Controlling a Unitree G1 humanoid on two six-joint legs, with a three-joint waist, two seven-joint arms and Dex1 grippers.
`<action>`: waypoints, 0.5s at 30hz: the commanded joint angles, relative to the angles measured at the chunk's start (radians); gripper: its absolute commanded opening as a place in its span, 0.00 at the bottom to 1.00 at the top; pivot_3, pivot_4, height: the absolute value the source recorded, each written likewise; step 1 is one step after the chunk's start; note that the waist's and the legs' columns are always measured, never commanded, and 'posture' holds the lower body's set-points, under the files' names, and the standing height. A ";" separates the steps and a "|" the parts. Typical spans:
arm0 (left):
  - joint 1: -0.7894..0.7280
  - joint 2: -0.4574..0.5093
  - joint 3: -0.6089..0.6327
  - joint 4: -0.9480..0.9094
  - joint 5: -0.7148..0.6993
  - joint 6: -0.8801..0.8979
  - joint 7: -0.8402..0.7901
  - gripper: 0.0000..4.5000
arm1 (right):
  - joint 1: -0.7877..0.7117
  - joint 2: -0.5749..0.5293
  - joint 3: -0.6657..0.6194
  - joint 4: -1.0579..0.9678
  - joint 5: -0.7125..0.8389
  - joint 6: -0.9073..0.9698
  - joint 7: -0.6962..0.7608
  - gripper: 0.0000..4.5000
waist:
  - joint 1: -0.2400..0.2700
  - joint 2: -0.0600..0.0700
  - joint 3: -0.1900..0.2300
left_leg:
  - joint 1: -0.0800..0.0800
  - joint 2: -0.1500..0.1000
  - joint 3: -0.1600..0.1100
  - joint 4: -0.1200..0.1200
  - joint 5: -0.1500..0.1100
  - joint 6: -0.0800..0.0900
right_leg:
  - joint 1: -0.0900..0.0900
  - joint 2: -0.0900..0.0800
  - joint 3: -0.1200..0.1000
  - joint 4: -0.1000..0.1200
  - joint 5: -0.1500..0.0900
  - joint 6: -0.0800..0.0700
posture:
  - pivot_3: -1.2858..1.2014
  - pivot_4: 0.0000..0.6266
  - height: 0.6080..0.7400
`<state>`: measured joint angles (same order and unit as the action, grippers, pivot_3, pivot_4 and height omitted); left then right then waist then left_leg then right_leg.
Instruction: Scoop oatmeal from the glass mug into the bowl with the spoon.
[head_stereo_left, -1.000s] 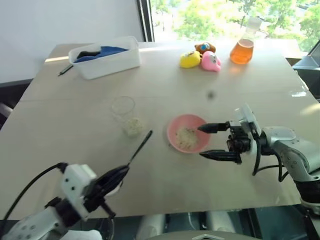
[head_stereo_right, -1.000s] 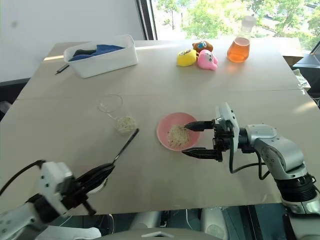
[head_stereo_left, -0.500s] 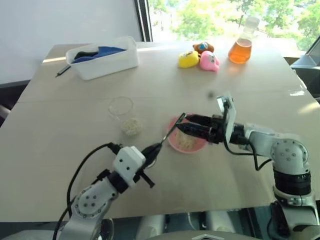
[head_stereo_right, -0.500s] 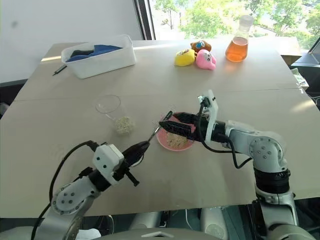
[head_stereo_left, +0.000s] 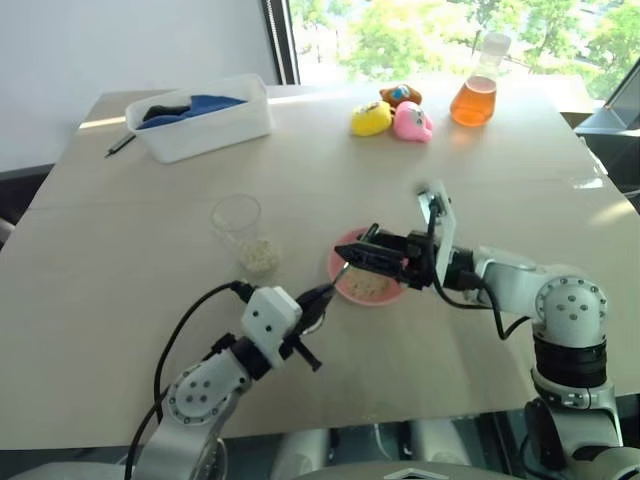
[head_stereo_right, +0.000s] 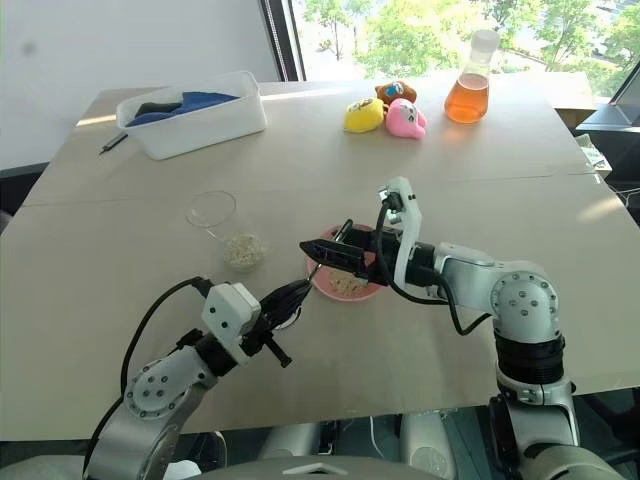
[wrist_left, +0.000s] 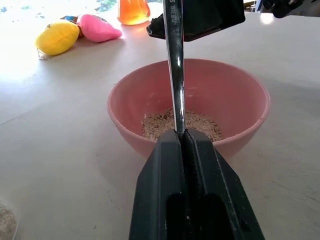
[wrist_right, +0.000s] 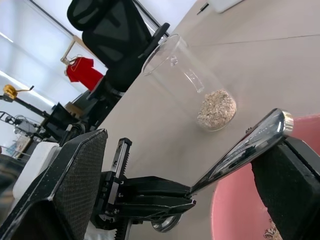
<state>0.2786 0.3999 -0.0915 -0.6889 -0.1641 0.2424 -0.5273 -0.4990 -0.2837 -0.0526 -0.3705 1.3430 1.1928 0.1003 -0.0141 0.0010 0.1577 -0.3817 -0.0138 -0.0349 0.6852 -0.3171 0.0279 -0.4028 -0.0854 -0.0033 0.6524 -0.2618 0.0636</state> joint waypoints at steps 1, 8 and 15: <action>-0.007 0.010 0.002 -0.062 -0.028 0.010 -0.002 0.02 | -0.025 0.006 -0.001 -0.005 0.026 -0.021 -0.015 1.00 | 0.000 0.000 0.000 | 0.000 0.000 0.000 0.000 0.000 0.000 | 0.000 0.000 0.000 0.000 0.000 0.000 | 0.52 0.24 1.00; -0.010 0.032 -0.001 -0.080 -0.041 0.026 -0.011 0.00 | -0.044 0.012 0.024 0.015 0.001 -0.024 -0.025 0.52 | -0.001 0.000 0.000 | 0.000 0.000 0.001 0.000 0.000 0.000 | -0.001 0.001 0.001 0.001 0.000 0.000 | 0.52 0.24 1.00; 0.002 0.032 0.001 -0.084 -0.072 0.053 -0.009 0.00 | -0.045 0.021 0.018 0.028 -0.001 -0.034 -0.051 0.01 | -0.001 0.000 0.000 | 0.000 0.000 0.001 0.000 0.000 0.000 | -0.002 0.001 0.001 0.002 0.000 0.000 | 0.52 0.24 1.00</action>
<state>0.2771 0.4309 -0.0893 -0.7172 -0.2074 0.2901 -0.5367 -0.5297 -0.2668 -0.0196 -0.3326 1.3287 1.1750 0.0601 -0.0148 0.0010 0.1577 -0.3820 -0.0136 -0.0338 0.6856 -0.3170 0.0277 -0.4045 -0.0847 -0.0019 0.6542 -0.2618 0.0635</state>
